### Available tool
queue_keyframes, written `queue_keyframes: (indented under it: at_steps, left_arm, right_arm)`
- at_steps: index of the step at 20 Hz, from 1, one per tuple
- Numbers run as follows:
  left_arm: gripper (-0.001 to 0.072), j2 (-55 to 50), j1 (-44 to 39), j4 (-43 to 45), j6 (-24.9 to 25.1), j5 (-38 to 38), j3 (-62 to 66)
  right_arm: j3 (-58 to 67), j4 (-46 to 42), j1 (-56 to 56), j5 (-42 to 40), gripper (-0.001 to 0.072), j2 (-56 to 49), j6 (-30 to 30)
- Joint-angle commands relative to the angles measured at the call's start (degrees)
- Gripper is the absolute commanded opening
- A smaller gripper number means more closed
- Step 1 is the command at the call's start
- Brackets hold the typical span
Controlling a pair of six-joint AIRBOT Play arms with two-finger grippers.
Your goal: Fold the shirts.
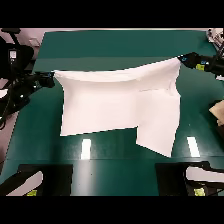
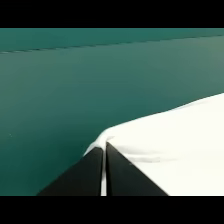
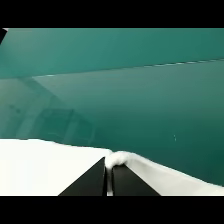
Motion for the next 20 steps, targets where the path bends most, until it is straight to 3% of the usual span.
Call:
queue_keyframes:
  at_steps: [1, 8, 14, 20]
  left_arm:
    - [0.0021, -1.57, -0.39, 0.76, 2.36, 2.71, 0.00]
    - [0.0021, -2.64, -0.39, 9.11, 1.42, -0.59, -2.36]
    - [0.0021, -7.54, -0.39, 9.60, 0.63, -2.23, -4.11]
    - [0.0021, -11.19, -0.39, 10.25, 0.66, -5.55, -4.22]
  right_arm:
    - [2.05, -0.20, -1.88, 5.92, 0.0022, -4.44, 0.20]
    - [-5.90, -0.20, -4.00, 5.86, 0.0021, -4.87, -4.02]
    - [-9.94, -8.28, -4.28, 3.93, 0.0021, -4.87, -4.74]
    - [-12.22, -9.29, -5.53, -2.38, 0.0022, -5.77, -5.01]
